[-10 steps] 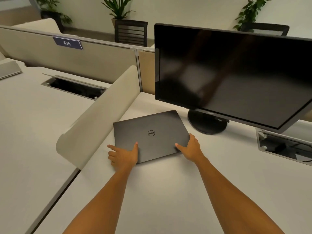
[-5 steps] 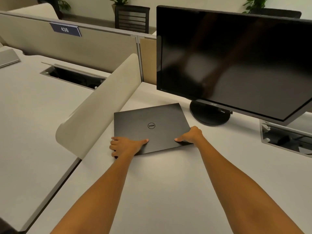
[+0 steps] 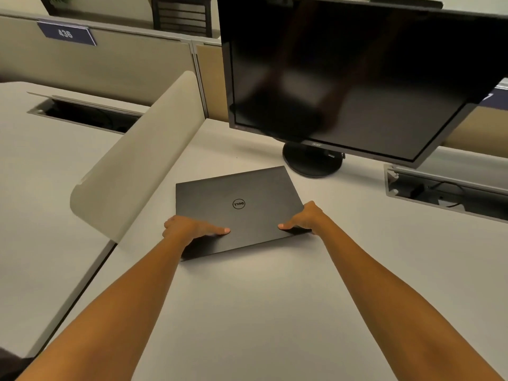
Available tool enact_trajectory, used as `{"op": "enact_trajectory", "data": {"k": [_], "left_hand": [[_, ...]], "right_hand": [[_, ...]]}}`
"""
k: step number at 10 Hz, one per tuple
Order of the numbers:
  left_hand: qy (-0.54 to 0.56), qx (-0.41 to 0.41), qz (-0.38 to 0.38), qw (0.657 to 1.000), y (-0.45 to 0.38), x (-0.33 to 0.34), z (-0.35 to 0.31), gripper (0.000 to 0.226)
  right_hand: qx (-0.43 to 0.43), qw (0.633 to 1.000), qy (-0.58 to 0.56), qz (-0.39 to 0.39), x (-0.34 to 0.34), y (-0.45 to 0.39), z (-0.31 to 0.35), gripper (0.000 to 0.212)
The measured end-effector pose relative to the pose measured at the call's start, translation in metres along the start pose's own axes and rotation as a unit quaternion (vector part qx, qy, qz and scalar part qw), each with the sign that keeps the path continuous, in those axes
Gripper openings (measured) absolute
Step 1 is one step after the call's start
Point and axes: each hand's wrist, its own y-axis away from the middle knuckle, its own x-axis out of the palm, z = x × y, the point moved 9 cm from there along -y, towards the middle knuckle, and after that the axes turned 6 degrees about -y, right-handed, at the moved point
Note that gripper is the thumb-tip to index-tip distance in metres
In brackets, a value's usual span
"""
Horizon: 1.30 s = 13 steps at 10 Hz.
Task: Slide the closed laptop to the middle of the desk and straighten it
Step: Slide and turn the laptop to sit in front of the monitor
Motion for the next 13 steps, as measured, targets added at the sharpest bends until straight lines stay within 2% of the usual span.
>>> {"op": "enact_trajectory", "data": {"k": [1, 2, 3, 4, 6, 8, 9, 11, 13], "left_hand": [[-0.028, 0.054, 0.059, 0.996, 0.018, 0.022, -0.007, 0.152], [-0.009, 0.058, 0.067, 0.996, 0.030, 0.036, -0.006, 0.161], [0.059, 0.039, 0.063, 0.996, 0.046, 0.060, 0.002, 0.174], [0.076, 0.041, 0.062, 0.994, 0.058, 0.075, 0.003, 0.176], [0.066, 0.051, 0.072, 0.994, 0.086, 0.104, 0.002, 0.175], [0.027, 0.107, 0.041, 0.993, 0.107, 0.121, -0.001, 0.171], [-0.016, 0.149, 0.011, 0.989, 0.112, 0.115, -0.006, 0.165], [-0.052, 0.173, 0.010, 0.984, 0.113, 0.107, -0.010, 0.164], [-0.070, 0.215, -0.013, 0.974, 0.116, 0.099, -0.017, 0.163]], "right_hand": [[0.010, 1.000, 0.012, -0.013, -0.017, 0.025, -0.027, 0.104], [0.012, 1.000, -0.002, -0.011, -0.025, 0.038, -0.047, 0.101], [0.023, 1.000, -0.011, -0.017, -0.033, 0.058, -0.084, 0.096], [0.031, 0.999, -0.018, -0.027, -0.037, 0.071, -0.108, 0.093], [0.040, 0.995, -0.070, -0.066, -0.047, 0.099, -0.152, 0.085], [0.045, 0.985, -0.120, -0.116, -0.051, 0.130, -0.188, 0.075], [0.069, 0.979, -0.113, -0.153, -0.040, 0.150, -0.205, 0.078], [0.104, 0.974, -0.111, -0.167, -0.021, 0.168, -0.217, 0.087], [0.102, 0.973, -0.070, -0.195, -0.013, 0.172, -0.220, 0.092]]}}
